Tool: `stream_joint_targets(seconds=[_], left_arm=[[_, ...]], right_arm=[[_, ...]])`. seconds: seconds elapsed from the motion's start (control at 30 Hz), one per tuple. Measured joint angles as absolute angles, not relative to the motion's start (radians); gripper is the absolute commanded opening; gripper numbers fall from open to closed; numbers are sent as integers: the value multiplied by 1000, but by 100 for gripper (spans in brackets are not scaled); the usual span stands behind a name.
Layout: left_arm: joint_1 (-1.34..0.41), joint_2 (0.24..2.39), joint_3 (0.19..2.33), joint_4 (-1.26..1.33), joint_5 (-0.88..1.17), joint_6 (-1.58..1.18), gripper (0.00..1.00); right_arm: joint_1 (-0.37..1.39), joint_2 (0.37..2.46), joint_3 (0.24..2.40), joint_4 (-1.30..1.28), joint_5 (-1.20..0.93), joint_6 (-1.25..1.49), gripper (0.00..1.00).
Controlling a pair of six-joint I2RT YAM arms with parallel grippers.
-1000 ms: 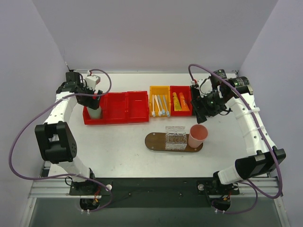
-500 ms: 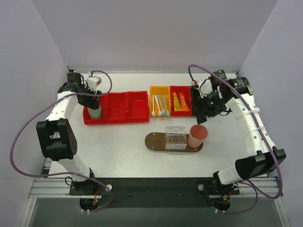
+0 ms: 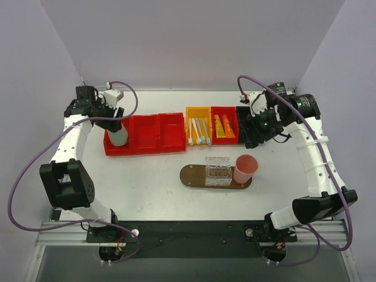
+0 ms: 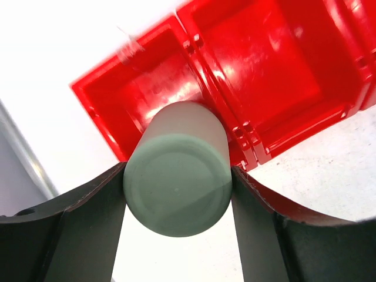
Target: Prepare toiletry sets of a toothbrush and toothpaste on the tray
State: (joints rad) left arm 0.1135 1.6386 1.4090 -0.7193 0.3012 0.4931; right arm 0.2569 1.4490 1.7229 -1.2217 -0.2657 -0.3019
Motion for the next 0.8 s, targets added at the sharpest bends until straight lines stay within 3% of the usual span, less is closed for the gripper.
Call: stream_joint_targets(seconds=[0.27,0.5,0.63,0.8], left_arm=[[113,1454,1541,-731,377,478,0],[113,1323,1572,-710,624,327,0],[113,1262,1505,-543,817,88,0],[102,1172,1288,-109,999,-326,0]], right_arm=[[257,1448,1864,-1220,-274,-281,73],[266,1428,1897,-1131,-365,-242,73],[276,1361,1826,-979,-460,-204,73],[277,1266,1665,-741,-590,-129,72]])
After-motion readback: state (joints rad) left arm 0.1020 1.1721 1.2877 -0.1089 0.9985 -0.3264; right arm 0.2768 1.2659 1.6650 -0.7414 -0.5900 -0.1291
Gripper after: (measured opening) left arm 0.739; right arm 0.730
